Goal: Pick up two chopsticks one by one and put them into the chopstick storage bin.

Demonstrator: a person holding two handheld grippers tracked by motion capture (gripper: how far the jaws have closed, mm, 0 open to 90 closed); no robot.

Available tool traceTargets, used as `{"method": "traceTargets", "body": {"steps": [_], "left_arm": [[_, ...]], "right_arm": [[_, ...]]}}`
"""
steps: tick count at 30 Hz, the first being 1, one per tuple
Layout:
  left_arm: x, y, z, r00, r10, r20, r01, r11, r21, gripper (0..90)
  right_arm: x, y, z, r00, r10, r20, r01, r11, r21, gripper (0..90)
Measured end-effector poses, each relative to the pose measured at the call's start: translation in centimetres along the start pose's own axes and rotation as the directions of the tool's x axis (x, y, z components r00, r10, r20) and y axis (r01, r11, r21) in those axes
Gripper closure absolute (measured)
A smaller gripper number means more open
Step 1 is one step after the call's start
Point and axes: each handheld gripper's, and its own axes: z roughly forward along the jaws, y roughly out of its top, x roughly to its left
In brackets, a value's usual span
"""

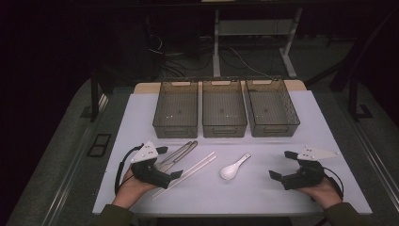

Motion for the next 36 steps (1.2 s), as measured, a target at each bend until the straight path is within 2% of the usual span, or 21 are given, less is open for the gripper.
{"method": "traceTargets", "body": {"steps": [6,10,27,36], "left_arm": [[0.0,0.1,0.0,1.0,-0.003,-0.004,0.003,1.0,0.003,0.0],[0.1,0.5,0.0,0.9998,0.01,-0.016,-0.01,1.0,0.002,0.0],[0.7,2.0,1.4,0.9998,0.019,-0.001,-0.019,0.9998,-0.009,0.0],[1.0,2.9,2.2,0.9997,0.023,0.009,-0.023,0.9993,-0.031,2.6]], "right_arm": [[0.0,0.0,0.0,0.9999,0.0,-0.012,0.0,1.0,0.0,0.6],[0.1,-0.1,-0.1,0.9997,0.001,-0.022,-0.001,1.0,-0.002,0.7],[0.2,-0.1,-0.2,0.9994,0.009,-0.034,-0.009,0.9999,-0.008,0.7],[0.2,-0.1,-0.2,0.9993,0.013,-0.036,-0.013,0.9999,-0.009,0.7]]}}
